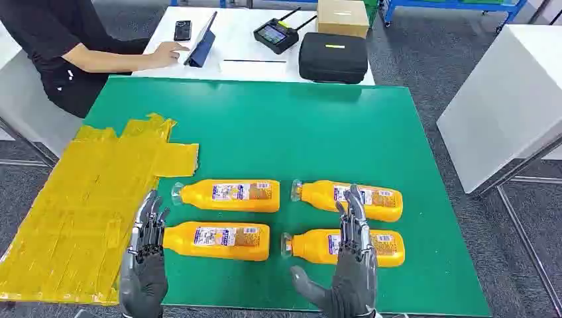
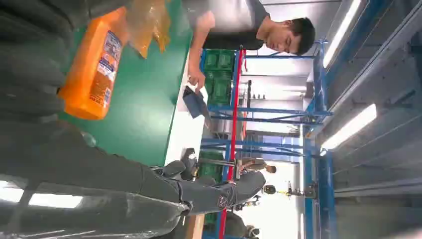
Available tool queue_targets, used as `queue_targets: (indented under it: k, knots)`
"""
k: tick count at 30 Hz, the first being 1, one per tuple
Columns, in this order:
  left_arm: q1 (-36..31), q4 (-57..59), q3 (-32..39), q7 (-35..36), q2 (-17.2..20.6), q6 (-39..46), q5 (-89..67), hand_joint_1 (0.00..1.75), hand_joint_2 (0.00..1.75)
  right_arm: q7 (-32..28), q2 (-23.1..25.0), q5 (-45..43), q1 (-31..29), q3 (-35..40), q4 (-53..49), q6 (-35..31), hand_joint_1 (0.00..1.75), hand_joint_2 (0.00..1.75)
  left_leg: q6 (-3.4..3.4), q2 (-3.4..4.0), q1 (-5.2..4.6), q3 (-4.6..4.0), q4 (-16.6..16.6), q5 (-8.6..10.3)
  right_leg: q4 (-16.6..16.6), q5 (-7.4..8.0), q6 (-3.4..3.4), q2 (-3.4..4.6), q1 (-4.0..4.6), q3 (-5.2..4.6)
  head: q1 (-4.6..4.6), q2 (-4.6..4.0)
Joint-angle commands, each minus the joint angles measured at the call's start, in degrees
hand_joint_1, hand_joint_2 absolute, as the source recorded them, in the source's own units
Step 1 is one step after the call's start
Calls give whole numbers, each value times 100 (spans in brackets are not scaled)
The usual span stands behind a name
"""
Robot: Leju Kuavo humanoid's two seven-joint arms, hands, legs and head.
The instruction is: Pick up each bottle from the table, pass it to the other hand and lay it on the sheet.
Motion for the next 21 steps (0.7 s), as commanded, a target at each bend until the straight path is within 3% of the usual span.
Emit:
queue_targets:
  k: [1, 9, 10, 21]
  knots:
    - [109, 84, 42, 502, 5, -736, 723, 0, 0, 390, -7, -428, 98, 32, 214, 178, 0, 175, 5, -4, 2, 26, -1, -12, -2, -9, -33, 6, 5, 23, 0, 0]
    - [251, 86, 210, 388, 106, -1061, 1405, 0, 0, 344, -134, -439, 356, -1, 31, 177, 0, 175, 6, -6, 3, 31, 1, -16, 0, -12, -41, 8, 6, 28, 0, 0]
    - [251, 86, 210, 388, 106, -1061, 1405, 0, 0, 344, -134, -439, 356, -1, 31, 177, 0, 0, 6, -6, 1, 34, 0, -17, 0, -13, -41, 7, 5, 30, 0, 0]
    - [365, 130, 265, 234, 141, -1133, 1425, 0, 0, 227, -232, -456, 556, -8, -79, 168, 0, 0, 6, -5, 2, 31, -1, -15, -1, -11, -38, 7, 5, 29, 0, 0]
